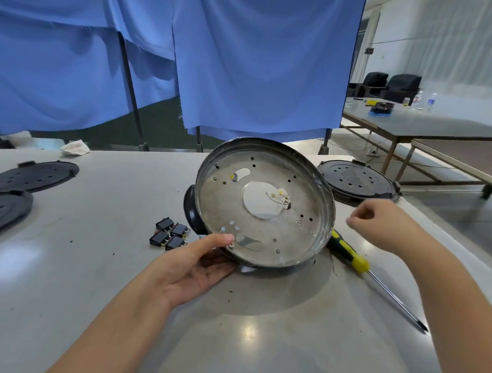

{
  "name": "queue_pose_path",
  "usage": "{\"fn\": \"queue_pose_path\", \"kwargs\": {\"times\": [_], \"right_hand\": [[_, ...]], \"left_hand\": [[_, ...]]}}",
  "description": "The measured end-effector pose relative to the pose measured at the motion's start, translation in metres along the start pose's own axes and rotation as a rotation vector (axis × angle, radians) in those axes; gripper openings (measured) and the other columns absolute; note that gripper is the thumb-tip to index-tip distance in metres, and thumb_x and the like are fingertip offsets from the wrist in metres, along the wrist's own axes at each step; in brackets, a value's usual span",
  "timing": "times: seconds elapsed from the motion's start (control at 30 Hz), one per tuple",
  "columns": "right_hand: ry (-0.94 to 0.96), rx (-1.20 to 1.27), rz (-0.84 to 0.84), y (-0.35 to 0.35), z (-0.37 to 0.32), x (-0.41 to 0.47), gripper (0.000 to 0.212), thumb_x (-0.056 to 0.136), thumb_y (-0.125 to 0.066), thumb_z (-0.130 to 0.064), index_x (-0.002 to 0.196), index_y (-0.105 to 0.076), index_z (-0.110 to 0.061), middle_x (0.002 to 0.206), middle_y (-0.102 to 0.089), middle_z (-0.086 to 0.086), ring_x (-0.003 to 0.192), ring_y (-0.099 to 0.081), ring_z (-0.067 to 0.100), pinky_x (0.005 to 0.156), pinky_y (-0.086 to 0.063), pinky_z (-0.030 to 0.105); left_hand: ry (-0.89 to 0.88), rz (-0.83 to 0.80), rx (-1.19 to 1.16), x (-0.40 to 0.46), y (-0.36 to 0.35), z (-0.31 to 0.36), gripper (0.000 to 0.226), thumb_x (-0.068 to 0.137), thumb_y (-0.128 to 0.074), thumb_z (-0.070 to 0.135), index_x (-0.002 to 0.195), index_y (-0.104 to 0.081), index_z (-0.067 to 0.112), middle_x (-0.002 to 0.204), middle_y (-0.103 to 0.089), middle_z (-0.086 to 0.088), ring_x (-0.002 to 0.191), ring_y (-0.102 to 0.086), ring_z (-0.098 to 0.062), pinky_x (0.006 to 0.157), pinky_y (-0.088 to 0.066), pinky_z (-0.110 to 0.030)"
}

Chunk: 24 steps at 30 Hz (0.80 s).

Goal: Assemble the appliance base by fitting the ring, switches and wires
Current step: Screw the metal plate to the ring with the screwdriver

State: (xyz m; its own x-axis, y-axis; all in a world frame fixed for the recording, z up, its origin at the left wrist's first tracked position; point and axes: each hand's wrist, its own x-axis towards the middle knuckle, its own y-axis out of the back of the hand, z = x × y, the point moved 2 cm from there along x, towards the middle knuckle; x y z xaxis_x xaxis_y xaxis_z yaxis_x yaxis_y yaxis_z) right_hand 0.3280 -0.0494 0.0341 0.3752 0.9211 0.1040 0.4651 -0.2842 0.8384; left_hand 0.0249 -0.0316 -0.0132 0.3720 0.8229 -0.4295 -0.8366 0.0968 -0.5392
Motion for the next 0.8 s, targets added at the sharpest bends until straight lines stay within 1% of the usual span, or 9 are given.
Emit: {"fn": "queue_pose_path", "kwargs": {"times": [0.07, 0.13, 0.23, 0.33, 0.4, 0.5, 0.6, 0.7, 0.8], "right_hand": [[-0.106, -0.138, -0.138, -0.009, 0.007, 0.001, 0.013, 0.084, -0.068, -0.028, 0.083, -0.064, -0.015, 0.092, -0.067, 0.008, 0.077, -0.059, 0.014, 0.065, -0.049, 0.031], [-0.145, -0.227, -0.232, -0.020, 0.006, -0.002, 0.036, 0.078, -0.073, -0.038, 0.096, -0.065, -0.008, 0.095, -0.066, 0.009, 0.085, -0.061, 0.022, 0.074, -0.049, 0.034], [-0.143, -0.299, -0.225, -0.032, 0.002, -0.006, 0.050, 0.073, -0.078, -0.038, 0.110, -0.058, -0.011, 0.098, -0.060, 0.005, 0.088, -0.056, 0.022, 0.075, -0.048, 0.030], [-0.139, -0.317, -0.186, -0.037, -0.001, -0.005, 0.043, 0.076, -0.074, -0.029, 0.113, -0.060, -0.011, 0.103, -0.064, 0.008, 0.091, -0.060, 0.024, 0.078, -0.051, 0.032], [-0.149, -0.293, -0.157, -0.036, -0.002, -0.005, 0.035, 0.077, -0.071, -0.028, 0.106, -0.063, -0.011, 0.096, -0.065, 0.008, 0.087, -0.061, 0.025, 0.074, -0.050, 0.031], [-0.155, -0.249, -0.041, -0.025, -0.002, -0.004, 0.022, 0.077, -0.064, -0.024, 0.094, -0.064, -0.011, 0.081, -0.064, 0.008, 0.078, -0.061, 0.026, 0.067, -0.048, 0.030], [-0.134, -0.089, 0.086, -0.003, -0.007, -0.002, 0.019, 0.083, -0.064, -0.028, 0.090, -0.062, -0.010, 0.076, -0.065, 0.010, 0.073, -0.063, 0.027, 0.069, -0.050, 0.033], [-0.036, 0.233, 0.181, 0.021, -0.022, -0.005, 0.016, 0.086, -0.067, -0.029, 0.091, -0.063, -0.015, 0.076, -0.064, 0.003, 0.071, -0.062, 0.019, 0.069, -0.050, 0.034], [0.054, 0.583, 0.179, 0.038, -0.042, -0.008, 0.022, 0.084, -0.070, -0.028, 0.103, -0.061, -0.022, 0.090, -0.065, -0.002, 0.086, -0.063, 0.020, 0.078, -0.052, 0.038]], "left_hand": [[-0.005, 0.006, -0.011, 0.000, 0.001, 0.001, 0.051, 0.054, -0.077, 0.002, 0.103, -0.066, -0.007, 0.102, -0.069, -0.025, 0.100, -0.067, -0.035, 0.076, -0.059, -0.043], [-0.009, 0.009, -0.014, 0.000, 0.002, 0.002, 0.050, 0.055, -0.077, 0.002, 0.103, -0.066, -0.007, 0.104, -0.069, -0.025, 0.101, -0.068, -0.036, 0.076, -0.059, -0.043], [-0.009, 0.006, -0.012, 0.001, 0.003, 0.002, 0.048, 0.055, -0.078, 0.002, 0.101, -0.067, -0.007, 0.105, -0.069, -0.026, 0.095, -0.070, -0.035, 0.072, -0.060, -0.042], [-0.002, -0.004, -0.013, 0.001, 0.004, 0.002, 0.042, 0.054, -0.079, 0.002, 0.094, -0.070, -0.008, 0.106, -0.069, -0.027, 0.096, -0.070, -0.036, 0.072, -0.060, -0.044], [0.002, -0.012, -0.021, 0.001, 0.004, 0.002, 0.038, 0.051, -0.080, 0.001, 0.088, -0.073, -0.008, 0.105, -0.069, -0.028, 0.097, -0.069, -0.037, 0.072, -0.060, -0.045], [-0.001, -0.011, -0.027, 0.001, 0.004, 0.002, 0.045, 0.053, -0.079, 0.001, 0.096, -0.069, -0.009, 0.106, -0.068, -0.028, 0.098, -0.069, -0.038, 0.074, -0.059, -0.047], [-0.004, -0.018, -0.041, 0.000, 0.003, 0.003, 0.050, 0.054, -0.078, 0.001, 0.102, -0.067, -0.009, 0.106, -0.068, -0.028, 0.097, -0.069, -0.038, 0.075, -0.059, -0.047], [0.013, -0.033, -0.050, -0.002, 0.002, 0.002, 0.055, 0.054, -0.078, 0.000, 0.107, -0.065, -0.010, 0.110, -0.067, -0.029, 0.100, -0.068, -0.038, 0.077, -0.058, -0.048], [0.058, -0.074, -0.059, -0.004, -0.001, 0.000, 0.063, 0.054, -0.079, -0.001, 0.114, -0.062, -0.011, 0.113, -0.064, -0.031, 0.101, -0.067, -0.040, 0.075, -0.059, -0.048]]}}
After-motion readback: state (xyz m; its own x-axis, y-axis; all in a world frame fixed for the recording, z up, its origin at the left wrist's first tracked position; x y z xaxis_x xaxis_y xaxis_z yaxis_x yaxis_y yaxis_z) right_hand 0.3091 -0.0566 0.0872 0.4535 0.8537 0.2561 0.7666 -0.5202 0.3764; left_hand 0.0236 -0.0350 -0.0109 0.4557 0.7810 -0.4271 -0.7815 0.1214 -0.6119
